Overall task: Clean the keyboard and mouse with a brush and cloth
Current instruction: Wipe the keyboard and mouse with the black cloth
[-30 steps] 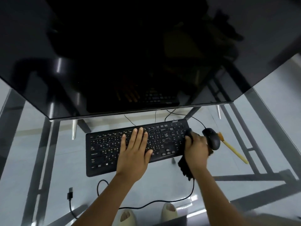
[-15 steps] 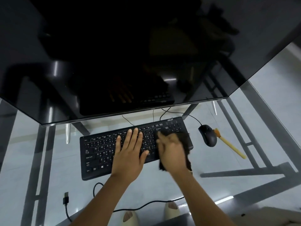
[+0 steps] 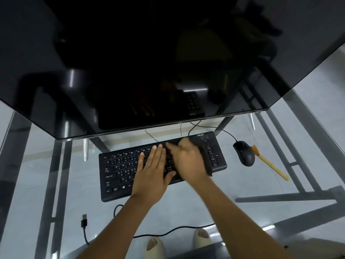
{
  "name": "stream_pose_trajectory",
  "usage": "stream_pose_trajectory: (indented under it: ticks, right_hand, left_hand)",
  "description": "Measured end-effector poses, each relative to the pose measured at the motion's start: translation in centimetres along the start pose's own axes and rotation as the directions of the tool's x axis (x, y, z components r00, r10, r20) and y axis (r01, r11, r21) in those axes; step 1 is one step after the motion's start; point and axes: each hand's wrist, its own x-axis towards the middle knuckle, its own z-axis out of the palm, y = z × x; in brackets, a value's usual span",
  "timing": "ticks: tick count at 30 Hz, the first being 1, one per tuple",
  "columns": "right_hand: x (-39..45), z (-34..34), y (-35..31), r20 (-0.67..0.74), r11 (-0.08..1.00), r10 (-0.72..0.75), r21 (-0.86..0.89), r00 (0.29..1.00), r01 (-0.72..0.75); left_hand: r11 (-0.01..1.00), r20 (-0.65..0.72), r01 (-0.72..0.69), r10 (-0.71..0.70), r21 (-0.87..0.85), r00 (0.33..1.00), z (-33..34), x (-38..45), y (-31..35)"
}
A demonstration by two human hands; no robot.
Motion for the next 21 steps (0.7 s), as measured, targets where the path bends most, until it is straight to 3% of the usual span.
stream_pose_trajectory:
  ticks: [2, 4, 6, 10, 12, 13, 16, 18, 21]
  right_hand:
    - [1.3, -1.2, 4.5, -0.054, 0.987, 0.14, -0.074, 0.989, -0.144]
    - [2.2, -2.2, 8.9, -0.132, 0.9, 0.427, -0.035, 0.894, -0.435]
    - [2.6, -2.1, 9.0, -0.121, 0.833, 0.553, 0.043, 0.825, -0.552]
    - [0.5, 0.5, 1.3, -0.062, 0.968, 0.23, 0.12, 0.971, -0.222]
    - [-0.4, 0.5, 0.4, 0.025, 0.993, 0.057, 0.101, 0.998, -0.059]
    - [-0.4, 0.0, 1.4, 0.041, 0.994, 0.043, 0.099, 0.998, -0.047]
    - [0.3, -2.1, 6.9, 0.028, 0.972, 0.23, -0.053, 0.973, -0.228]
    - [0.2, -2.9, 9.9, -0.046, 0.914, 0.404, -0.019, 0.914, -0.405]
    - [-2.2, -2.8, 9.7, -0.049, 0.899, 0.437, 0.021, 0.898, -0.437]
  left_hand:
    - [1.0, 0.005, -0.01, 0.01, 0.011, 1.0, 0.0, 0.0, -0.1]
    - [1.0, 0.002, -0.006, 0.006, 0.03, 1.0, 0.1, -0.1, -0.3]
    - [0.999, 0.004, 0.003, -0.003, 0.038, 1.0, 0.1, -0.4, -0.3]
    - [0.999, -0.002, 0.004, -0.004, 0.035, 1.0, 0.3, -0.3, 0.0]
    - [1.0, -0.008, 0.001, -0.001, 0.03, 1.0, 0.3, -0.3, 0.0]
    - [1.0, -0.009, 0.001, -0.001, 0.031, 1.0, 0.3, -0.3, -0.1]
    - [0.999, -0.012, 0.002, -0.001, 0.032, 1.0, 0.2, -0.4, -0.3]
    - [1.0, -0.008, 0.002, -0.002, 0.028, 1.0, 0.2, -0.4, -0.2]
    - [1.0, -0.008, 0.004, -0.004, 0.02, 1.0, 0.3, -0.4, -0.2]
